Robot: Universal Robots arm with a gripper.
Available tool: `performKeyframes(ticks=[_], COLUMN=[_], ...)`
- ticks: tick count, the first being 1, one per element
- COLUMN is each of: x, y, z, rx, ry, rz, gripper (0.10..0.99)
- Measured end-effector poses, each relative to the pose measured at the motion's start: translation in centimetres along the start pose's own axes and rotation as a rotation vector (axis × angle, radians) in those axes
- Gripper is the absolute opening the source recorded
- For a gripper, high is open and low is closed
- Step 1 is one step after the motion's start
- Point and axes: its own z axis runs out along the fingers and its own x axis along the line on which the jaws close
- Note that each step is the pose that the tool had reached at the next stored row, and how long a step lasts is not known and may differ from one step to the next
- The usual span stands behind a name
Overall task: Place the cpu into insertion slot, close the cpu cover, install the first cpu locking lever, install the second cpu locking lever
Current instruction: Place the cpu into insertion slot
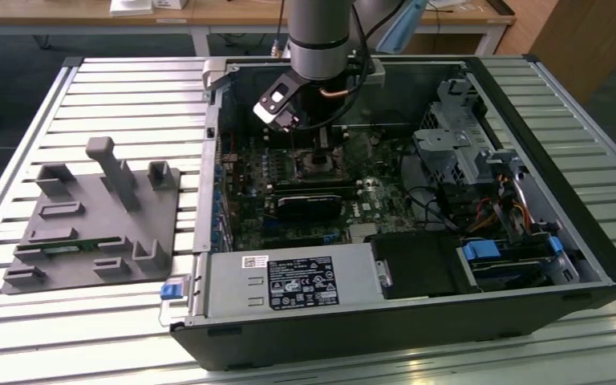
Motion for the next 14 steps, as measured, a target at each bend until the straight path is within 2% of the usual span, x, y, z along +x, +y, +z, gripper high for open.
performKeyframes(ticks=[14], x=[-0.04], y=[0.09], z=[-1.23], rx=[0.000], ry=[0.0024], rz=[0.000], gripper=[0.106])
